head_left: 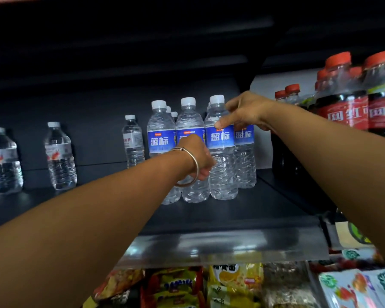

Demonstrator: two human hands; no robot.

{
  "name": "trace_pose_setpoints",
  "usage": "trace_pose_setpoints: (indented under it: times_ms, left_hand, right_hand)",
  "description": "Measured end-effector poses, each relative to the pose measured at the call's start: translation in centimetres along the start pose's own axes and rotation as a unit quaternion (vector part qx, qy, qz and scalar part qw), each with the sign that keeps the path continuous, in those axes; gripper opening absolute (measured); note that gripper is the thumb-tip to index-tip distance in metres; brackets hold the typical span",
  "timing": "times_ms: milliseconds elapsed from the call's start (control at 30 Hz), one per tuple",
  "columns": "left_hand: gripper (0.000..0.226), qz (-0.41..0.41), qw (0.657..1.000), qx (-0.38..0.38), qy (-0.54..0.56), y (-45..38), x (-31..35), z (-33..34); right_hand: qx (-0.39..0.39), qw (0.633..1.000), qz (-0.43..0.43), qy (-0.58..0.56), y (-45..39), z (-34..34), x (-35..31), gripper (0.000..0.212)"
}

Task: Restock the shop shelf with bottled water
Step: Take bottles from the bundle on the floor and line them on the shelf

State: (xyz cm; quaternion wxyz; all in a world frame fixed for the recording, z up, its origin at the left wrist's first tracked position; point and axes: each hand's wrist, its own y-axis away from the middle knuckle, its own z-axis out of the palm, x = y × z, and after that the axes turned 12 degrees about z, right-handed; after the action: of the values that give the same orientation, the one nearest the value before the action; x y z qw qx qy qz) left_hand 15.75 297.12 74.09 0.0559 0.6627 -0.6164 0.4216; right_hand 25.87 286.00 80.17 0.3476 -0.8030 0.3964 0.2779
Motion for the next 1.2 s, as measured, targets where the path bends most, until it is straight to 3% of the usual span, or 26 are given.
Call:
trace_pose_setpoints:
  times_ms: [233, 333, 467, 533, 700, 900, 1033, 1200]
  left_hand:
    - [0.017, 0.04, 0.999, -0.001, -0.018, 0.7, -0.5, 0.3]
    - [0.024, 0.079, 0.996, -0.018, -0.04, 1.4, -0.3, 1.2]
    - [0.017, 0.166, 0.983, -0.022, -0.078, 3.8, 0.7, 2.7]
    - [0.004, 0.209, 0.975, -0.036, -0.073, 5.7, 1.4, 3.6]
    - [0.03, 0.315, 0.946, -0.065, -0.045, 11.1, 2.6, 6.9]
    - [0.033, 0.37, 0.912, -0.177, -0.011, 19.3, 0.7, 15.1]
    - [0.046, 0.359, 0.892, -0.274, 0.003, 24.4, -2.8, 22.3]
    - [0.044, 0.346, 0.872, -0.347, 0.0, 30.5, -9.5, 32.6]
  right_hand:
    - [0.081, 0.996, -0.006, -0.021, 1.6, 1.3, 0.9, 0.066]
    - [0.154, 0.987, -0.011, 0.055, 3.4, 1.6, 1.5, 0.064]
    - [0.225, 0.948, -0.066, 0.217, 8.0, 1.2, 2.4, 0.03]
    - [0.249, 0.927, -0.073, 0.27, 11.2, 1.1, 3.0, 0.034]
    - [0.297, 0.895, 0.016, 0.333, 20.2, 1.7, 6.4, 0.036]
    - [0.24, 0.849, 0.189, 0.432, 30.9, 4.7, 14.6, 0.027]
    - [0.191, 0.831, 0.286, 0.436, 37.0, 7.8, 21.0, 0.03]
    - [0.124, 0.819, 0.385, 0.408, 43.6, 13.4, 30.9, 0.04]
